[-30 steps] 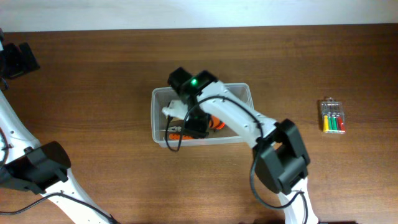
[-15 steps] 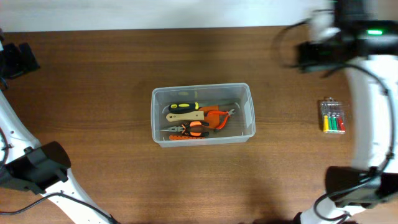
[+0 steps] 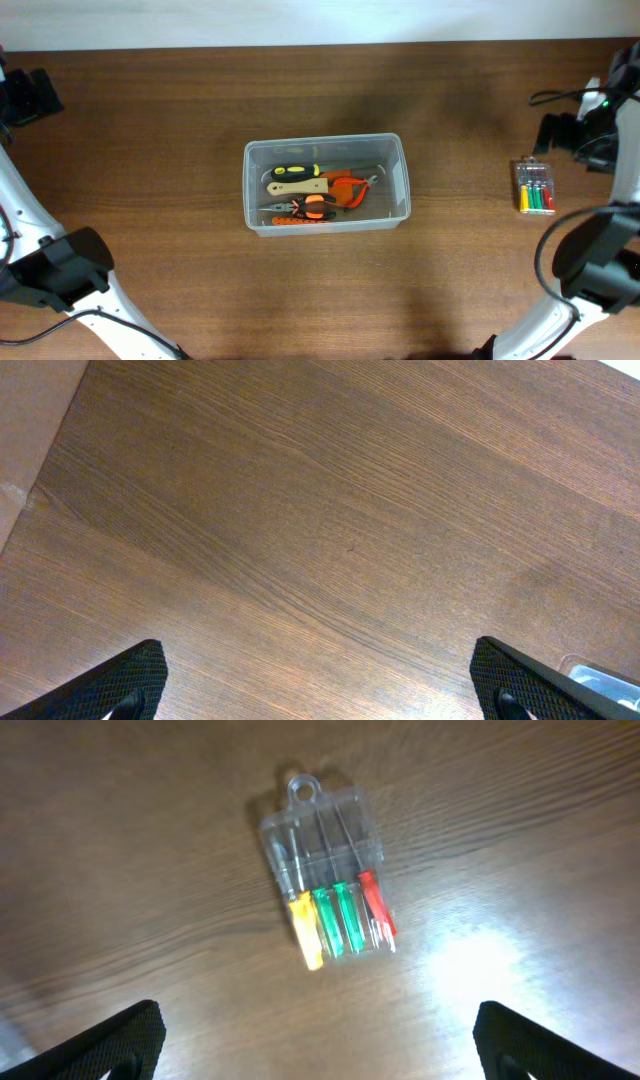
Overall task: Pack container
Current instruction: 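Grasp the clear screwdriver pack with the right gripper and lift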
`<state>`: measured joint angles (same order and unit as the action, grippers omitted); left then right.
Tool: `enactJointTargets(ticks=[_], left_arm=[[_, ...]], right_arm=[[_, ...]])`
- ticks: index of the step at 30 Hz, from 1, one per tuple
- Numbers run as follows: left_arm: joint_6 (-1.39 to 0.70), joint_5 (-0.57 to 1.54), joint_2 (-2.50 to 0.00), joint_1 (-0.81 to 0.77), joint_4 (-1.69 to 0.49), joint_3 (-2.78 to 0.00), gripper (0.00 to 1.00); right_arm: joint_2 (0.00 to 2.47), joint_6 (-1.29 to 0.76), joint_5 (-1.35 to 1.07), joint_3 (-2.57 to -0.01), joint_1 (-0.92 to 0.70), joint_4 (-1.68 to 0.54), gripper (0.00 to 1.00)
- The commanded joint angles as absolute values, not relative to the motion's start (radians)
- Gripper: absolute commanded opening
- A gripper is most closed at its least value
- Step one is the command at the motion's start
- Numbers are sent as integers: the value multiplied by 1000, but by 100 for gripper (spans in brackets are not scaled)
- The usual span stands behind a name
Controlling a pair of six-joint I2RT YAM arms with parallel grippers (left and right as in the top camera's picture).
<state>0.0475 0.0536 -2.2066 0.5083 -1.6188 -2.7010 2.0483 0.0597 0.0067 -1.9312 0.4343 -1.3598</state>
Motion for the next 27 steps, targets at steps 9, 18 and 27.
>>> enactJointTargets(ticks=[9, 18, 27], left_arm=[[38, 64, -2197, 513, -1617, -2698, 99], [37, 64, -2197, 513, -1617, -2698, 99], [37, 64, -2197, 513, -1617, -2698, 99]], right_arm=[[2234, 150, 51, -1901, 434, -1247, 99], [2336, 149, 57, -1900, 433, -1211, 99], [2369, 129, 57, -1900, 434, -1190, 90]])
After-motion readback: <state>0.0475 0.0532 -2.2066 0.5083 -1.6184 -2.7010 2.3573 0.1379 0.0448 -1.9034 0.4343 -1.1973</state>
